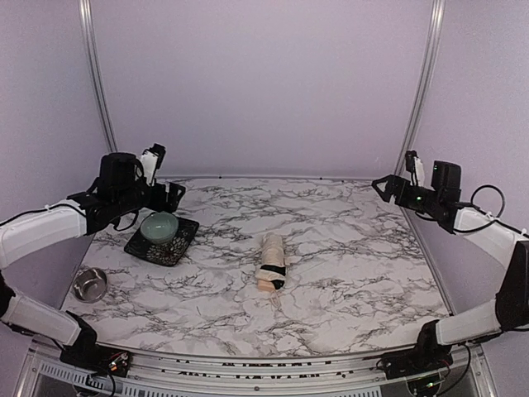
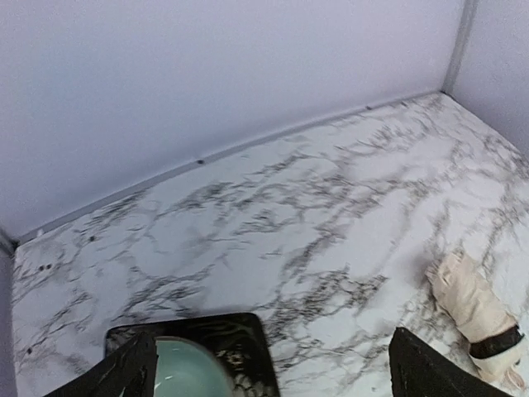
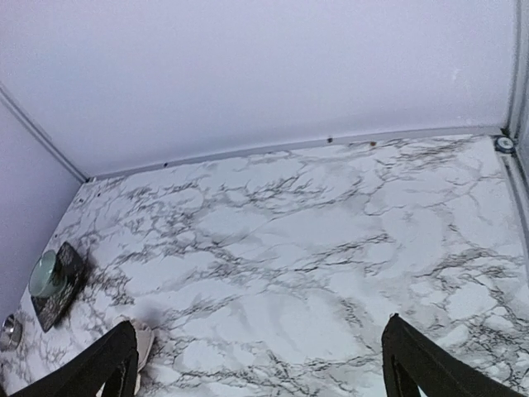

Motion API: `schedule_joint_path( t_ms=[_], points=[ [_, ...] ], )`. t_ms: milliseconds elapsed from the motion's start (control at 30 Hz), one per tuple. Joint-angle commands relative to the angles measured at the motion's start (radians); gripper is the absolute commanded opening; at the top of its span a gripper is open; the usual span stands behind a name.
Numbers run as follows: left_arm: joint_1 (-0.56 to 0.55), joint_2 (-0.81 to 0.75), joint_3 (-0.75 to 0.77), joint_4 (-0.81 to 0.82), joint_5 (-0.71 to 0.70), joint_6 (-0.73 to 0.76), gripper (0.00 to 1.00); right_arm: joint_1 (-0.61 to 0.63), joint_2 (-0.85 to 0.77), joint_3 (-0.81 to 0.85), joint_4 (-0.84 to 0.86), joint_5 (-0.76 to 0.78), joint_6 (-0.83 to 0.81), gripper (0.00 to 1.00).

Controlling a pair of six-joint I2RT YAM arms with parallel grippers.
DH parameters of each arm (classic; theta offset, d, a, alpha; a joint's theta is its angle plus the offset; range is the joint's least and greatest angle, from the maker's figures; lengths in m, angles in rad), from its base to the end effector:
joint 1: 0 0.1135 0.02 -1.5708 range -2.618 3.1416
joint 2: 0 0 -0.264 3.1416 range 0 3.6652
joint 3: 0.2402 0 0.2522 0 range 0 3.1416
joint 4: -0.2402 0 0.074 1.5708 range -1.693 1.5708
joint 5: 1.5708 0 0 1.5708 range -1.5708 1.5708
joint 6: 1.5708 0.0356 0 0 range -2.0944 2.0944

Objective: Put away the umbrella

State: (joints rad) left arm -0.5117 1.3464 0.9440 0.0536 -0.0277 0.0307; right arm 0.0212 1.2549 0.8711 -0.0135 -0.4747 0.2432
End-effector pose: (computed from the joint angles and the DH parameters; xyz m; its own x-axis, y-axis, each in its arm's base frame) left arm 0.2735 -0.1525 0.2927 -0.2835 0.1944 -0.9391 0.4757 0.8788 0.0383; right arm 0.2846 0.0223 0.2875 -0.4815 0.2040 -0.8524 -0.3341 0.8564 0.3937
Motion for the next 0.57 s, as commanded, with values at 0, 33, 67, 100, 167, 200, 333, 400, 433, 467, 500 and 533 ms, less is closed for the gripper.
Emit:
schedule_joint_path(
  t_ms=[0, 33, 67, 100, 167, 200, 333, 400, 433, 467, 500, 533],
  points=[
    [0.154, -0.174, -0.149, 0.109, -0.217, -0.057, 0.99, -0.139, -0.009, -0.073, 0.129, -0.041, 0.064, 1.0],
    [0.191, -0.208, -0.187, 0.148, -0.252, -0.062, 0.99, -0.159, -0.008, -0.093, 0.16, -0.012, 0.074, 1.0],
    [0.229, -0.227, -0.204, 0.174, -0.28, -0.071, 0.99, -0.173, -0.008, -0.118, 0.193, 0.015, 0.08, 1.0],
    [0.267, -0.236, -0.241, 0.189, -0.31, -0.081, 0.99, -0.183, -0.01, -0.142, 0.226, 0.04, 0.079, 1.0],
    [0.324, -0.237, -0.275, 0.202, -0.369, -0.1, 0.99, -0.196, -0.014, -0.194, 0.277, 0.103, 0.066, 1.0],
    [0.343, -0.233, -0.294, 0.221, -0.406, -0.102, 0.99, -0.2, -0.016, -0.219, 0.298, 0.136, 0.052, 1.0],
    [0.396, -0.228, -0.415, 0.355, -0.454, -0.118, 0.99, -0.207, -0.026, -0.334, 0.41, 0.297, -0.008, 1.0],
    [0.407, -0.228, -0.503, 0.455, -0.447, -0.119, 0.99, -0.208, -0.028, -0.396, 0.483, 0.361, -0.006, 1.0],
    [0.413, -0.226, -0.537, 0.499, -0.445, -0.12, 0.99, -0.208, -0.026, -0.423, 0.523, 0.389, 0.002, 1.0],
    [0.416, -0.224, -0.564, 0.538, -0.444, -0.116, 0.99, -0.207, -0.022, -0.451, 0.57, 0.42, 0.002, 1.0],
    [0.418, -0.222, -0.588, 0.568, -0.443, -0.111, 0.99, -0.208, -0.015, -0.473, 0.61, 0.446, 0.0, 1.0],
    [0.42, -0.216, -0.607, 0.597, -0.439, -0.108, 0.99, -0.208, -0.005, -0.494, 0.642, 0.472, 0.003, 1.0]
  ],
)
